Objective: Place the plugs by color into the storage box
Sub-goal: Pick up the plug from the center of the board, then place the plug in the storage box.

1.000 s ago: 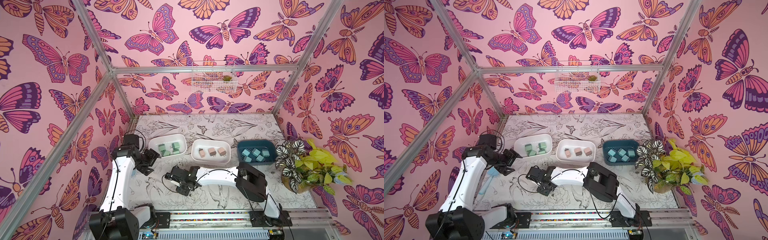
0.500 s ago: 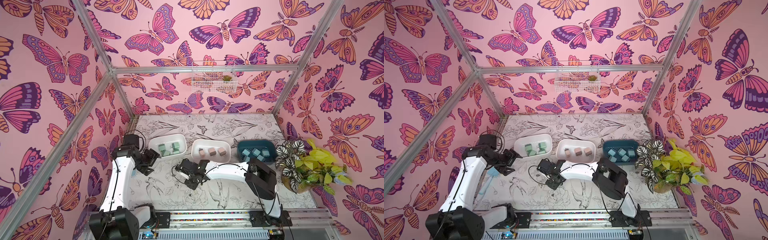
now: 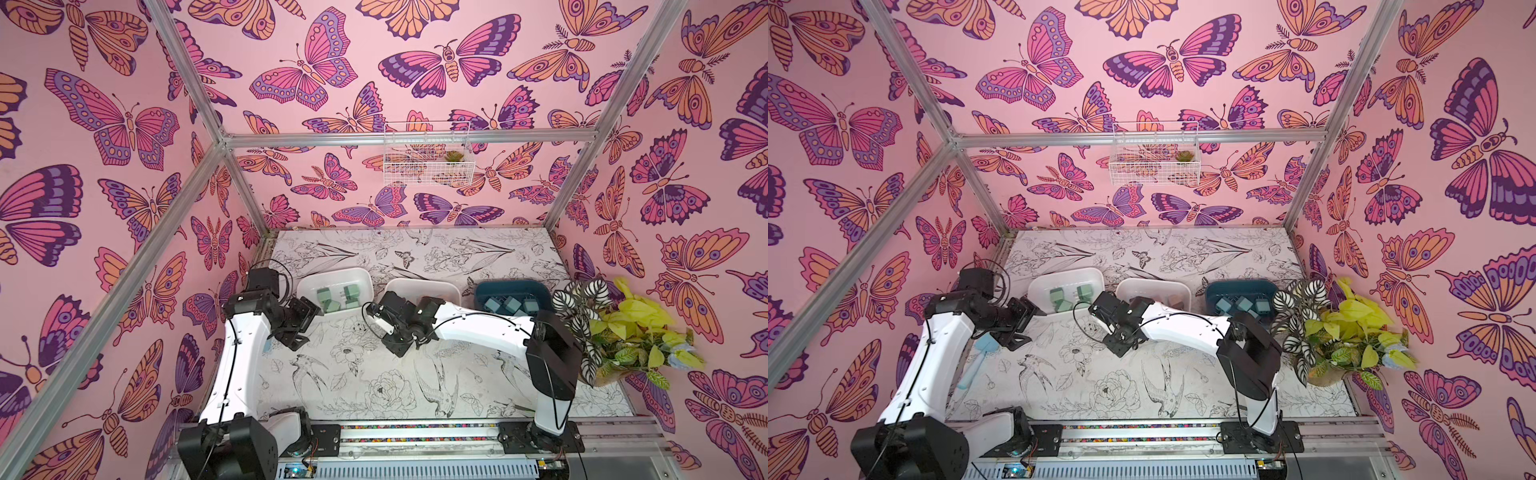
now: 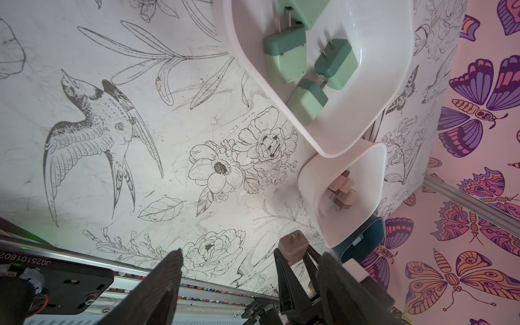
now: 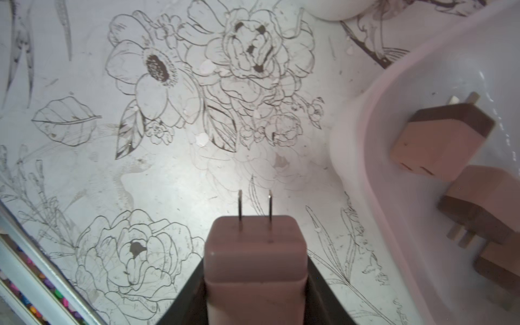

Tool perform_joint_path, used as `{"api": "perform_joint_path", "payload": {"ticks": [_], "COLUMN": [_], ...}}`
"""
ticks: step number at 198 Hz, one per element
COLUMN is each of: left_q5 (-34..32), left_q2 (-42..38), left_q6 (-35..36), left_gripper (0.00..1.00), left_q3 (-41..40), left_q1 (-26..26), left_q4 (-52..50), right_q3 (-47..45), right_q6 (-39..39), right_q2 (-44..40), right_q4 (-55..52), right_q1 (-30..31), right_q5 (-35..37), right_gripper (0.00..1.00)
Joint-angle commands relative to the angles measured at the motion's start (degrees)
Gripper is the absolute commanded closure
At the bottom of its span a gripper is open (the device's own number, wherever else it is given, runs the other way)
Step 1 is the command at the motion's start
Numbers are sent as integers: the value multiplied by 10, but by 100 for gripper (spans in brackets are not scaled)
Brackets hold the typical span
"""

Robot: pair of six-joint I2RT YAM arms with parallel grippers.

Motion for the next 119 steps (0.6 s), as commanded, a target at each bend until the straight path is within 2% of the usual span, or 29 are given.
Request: {"api": "perform_joint_path", "payload": {"ticks": [1, 81, 119], "left_q5": [5, 8, 8], "left_q2": [-10, -16, -15], "left_q6": [2, 6, 7], "left_gripper": [22, 22, 22], "left_q3": [-7, -8, -7], "left_q1": [-3, -5, -7], "left_q4": [-6, -7, -6], "right_q3": [29, 76, 95], "right_q6": [-15, -26, -36], "right_q2": [-17, 24, 58], "right_q4": [-34, -48, -60], "right_q1": [-34, -169, -178], "right_q5": [23, 16, -2], "right_gripper": [61, 61, 61]}}
